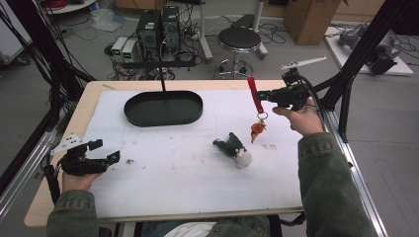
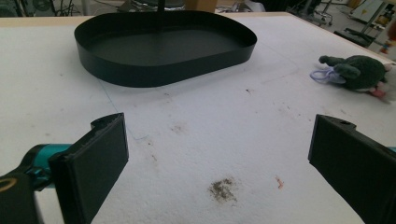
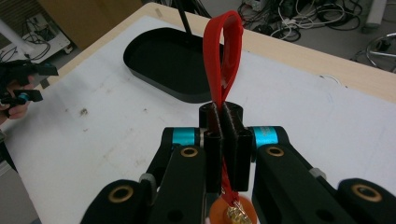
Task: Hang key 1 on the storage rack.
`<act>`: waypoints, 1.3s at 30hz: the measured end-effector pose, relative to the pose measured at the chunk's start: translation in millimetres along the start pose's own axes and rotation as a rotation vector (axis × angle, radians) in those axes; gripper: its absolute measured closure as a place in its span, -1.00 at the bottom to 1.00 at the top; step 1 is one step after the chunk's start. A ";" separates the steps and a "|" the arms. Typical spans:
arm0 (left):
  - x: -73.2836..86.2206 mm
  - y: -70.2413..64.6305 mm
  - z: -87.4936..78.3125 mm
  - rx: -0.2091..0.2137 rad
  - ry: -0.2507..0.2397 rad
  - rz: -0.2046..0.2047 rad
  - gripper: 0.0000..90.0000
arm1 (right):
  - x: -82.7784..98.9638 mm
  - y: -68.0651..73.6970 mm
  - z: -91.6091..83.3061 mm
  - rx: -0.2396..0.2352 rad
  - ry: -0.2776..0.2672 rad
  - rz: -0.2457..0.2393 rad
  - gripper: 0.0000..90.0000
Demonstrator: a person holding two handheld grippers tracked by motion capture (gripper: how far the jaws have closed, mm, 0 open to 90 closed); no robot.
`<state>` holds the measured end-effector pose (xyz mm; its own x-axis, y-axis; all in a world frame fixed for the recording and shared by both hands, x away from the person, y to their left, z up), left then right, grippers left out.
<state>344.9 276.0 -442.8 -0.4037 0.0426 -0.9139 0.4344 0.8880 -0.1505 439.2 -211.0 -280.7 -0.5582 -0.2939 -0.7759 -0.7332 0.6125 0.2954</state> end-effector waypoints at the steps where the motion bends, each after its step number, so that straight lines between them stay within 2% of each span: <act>1: -0.1 -0.1 0.3 0.002 -0.002 -0.001 -0.88 | -2.7 1.0 1.9 0.000 0.001 -0.005 0.94; 8: 0.9 0.2 2.9 0.012 0.005 0.004 -0.88 | -31.4 8.9 20.3 -0.023 -0.026 0.001 0.94; 10: 0.4 0.5 3.0 0.015 0.002 -0.006 -0.88 | -37.1 11.9 24.9 -0.036 -0.036 0.006 0.94; 13: -4.1 -0.8 3.3 0.025 -0.029 -0.024 -0.88 | -47.2 18.0 33.7 -0.049 -0.052 -0.006 0.94; 15: -5.2 -1.2 3.6 0.026 -0.032 -0.022 -0.88 | -49.1 19.9 36.1 -0.057 -0.057 0.000 0.94; 18: -9.5 -3.6 6.4 0.038 -0.048 -0.021 -0.88 | -58.2 27.5 50.9 -0.065 -0.052 -0.006 0.94; 21: -9.2 -4.0 9.5 0.046 -0.044 -0.021 -0.88 | -66.4 32.5 61.4 -0.080 -0.068 -0.008 0.94; 24: -5.8 -3.9 10.4 0.041 -0.015 0.006 -0.88 | -72.5 35.5 72.4 -0.086 -0.068 -0.008 0.94; 29: -8.2 -5.5 8.0 0.046 -0.035 -0.004 -0.88 | -83.9 37.2 86.4 -0.094 -0.063 -0.018 0.94; 32: -7.2 -3.9 8.2 0.028 -0.025 0.020 -0.88 | -92.5 34.3 96.7 -0.098 -0.057 -0.016 0.94; 34: -7.6 -3.8 9.1 0.032 -0.029 0.012 -0.88 | -98.2 33.4 105.2 -0.114 -0.050 -0.016 0.94; 39: -9.2 -3.2 10.1 0.033 -0.039 0.009 -0.88 | -110.5 28.7 126.2 -0.136 -0.067 -0.014 0.94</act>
<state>355.3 268.2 -437.7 -0.3682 0.0318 -0.9292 0.4641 0.8723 -0.1541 528.9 -68.4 -256.8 -0.5237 -0.2490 -0.8147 -0.7892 0.5020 0.3538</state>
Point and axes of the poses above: each handheld gripper's, and its own axes: z roughly forward along the jaws, x roughly out of its underside, y roughly to its left, the point moved 7 cm from there along z, roughly forward along the jaws, and after that the axes turned 8 degrees about -x, right-handed, at the moved point
